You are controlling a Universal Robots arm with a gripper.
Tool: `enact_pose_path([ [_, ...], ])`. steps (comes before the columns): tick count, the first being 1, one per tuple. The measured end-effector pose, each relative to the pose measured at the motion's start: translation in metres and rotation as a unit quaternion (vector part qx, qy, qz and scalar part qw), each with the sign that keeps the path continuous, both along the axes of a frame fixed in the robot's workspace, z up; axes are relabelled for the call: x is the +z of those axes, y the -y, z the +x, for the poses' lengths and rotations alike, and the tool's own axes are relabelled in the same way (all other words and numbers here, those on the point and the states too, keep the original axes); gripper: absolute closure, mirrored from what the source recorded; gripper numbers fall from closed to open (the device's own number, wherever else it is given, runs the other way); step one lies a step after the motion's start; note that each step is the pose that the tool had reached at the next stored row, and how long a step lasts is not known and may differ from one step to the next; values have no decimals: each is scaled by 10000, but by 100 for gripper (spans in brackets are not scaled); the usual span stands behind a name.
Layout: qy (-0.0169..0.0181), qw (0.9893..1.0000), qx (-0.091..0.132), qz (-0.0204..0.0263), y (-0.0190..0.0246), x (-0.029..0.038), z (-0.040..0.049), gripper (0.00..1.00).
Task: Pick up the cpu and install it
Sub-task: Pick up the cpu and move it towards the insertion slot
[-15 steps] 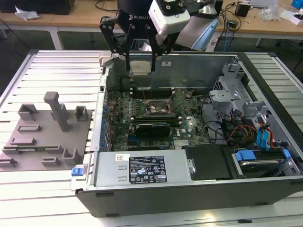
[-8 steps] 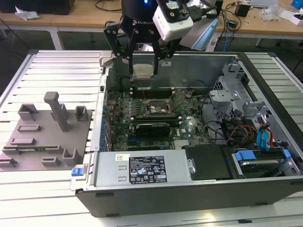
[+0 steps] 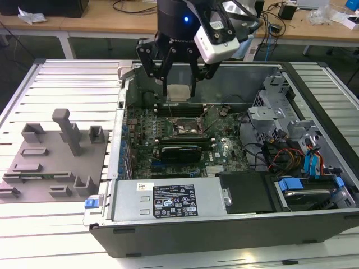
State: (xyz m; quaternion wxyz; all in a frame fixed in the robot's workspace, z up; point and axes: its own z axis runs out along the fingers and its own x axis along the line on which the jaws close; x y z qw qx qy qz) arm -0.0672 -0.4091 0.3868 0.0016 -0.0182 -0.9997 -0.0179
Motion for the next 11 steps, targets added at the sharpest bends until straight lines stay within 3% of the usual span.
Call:
enact_pose_path([
  [6,-15,10000,0,0,-10,-161,105,45],
  [11,-17,10000,0,0,-65,-275,135,45],
])
